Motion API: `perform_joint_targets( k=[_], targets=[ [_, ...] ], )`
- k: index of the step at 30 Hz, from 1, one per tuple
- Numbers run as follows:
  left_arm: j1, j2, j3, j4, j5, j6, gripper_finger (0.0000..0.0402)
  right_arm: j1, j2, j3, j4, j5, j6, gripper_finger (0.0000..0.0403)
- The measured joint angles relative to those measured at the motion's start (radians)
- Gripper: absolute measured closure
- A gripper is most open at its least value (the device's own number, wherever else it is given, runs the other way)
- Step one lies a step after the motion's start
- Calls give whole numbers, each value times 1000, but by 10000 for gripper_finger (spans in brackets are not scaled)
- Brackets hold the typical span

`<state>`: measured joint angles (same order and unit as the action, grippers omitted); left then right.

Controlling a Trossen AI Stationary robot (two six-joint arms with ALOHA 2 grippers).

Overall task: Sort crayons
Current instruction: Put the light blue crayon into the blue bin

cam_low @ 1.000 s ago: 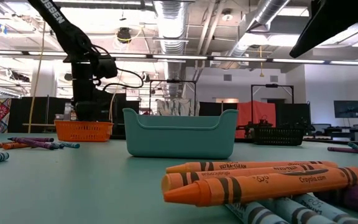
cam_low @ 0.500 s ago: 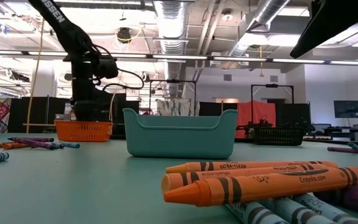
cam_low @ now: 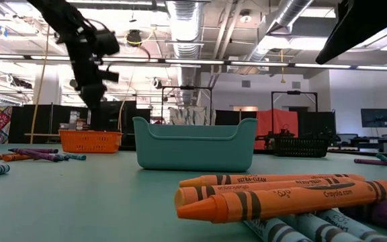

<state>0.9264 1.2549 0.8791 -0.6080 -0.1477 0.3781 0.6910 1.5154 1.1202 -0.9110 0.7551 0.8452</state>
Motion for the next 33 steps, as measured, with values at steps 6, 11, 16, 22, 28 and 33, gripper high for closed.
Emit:
perform_joint_targets(
  k=[6, 11, 16, 22, 28, 33],
  targets=[
    [-45, -148, 0, -4, 101, -75, 285, 3, 6, 0, -8, 0, 15, 226],
    [-136, -231, 0, -5, 205, -142, 285, 6, 28, -26, -25, -27, 59, 226],
    [-296, -267, 0, -5, 250, -192, 285, 36, 45, -92, -20, -54, 143, 226],
    [-532, -263, 0, 38, 246, -235, 285, 104, 41, -131, -2, -50, 212, 226],
    [-744, -260, 0, 174, 193, -297, 285, 139, 41, -132, -2, 28, 222, 226],
    [-889, -260, 0, 295, 129, -311, 285, 138, 41, -132, -7, 100, 220, 226]
  ],
)
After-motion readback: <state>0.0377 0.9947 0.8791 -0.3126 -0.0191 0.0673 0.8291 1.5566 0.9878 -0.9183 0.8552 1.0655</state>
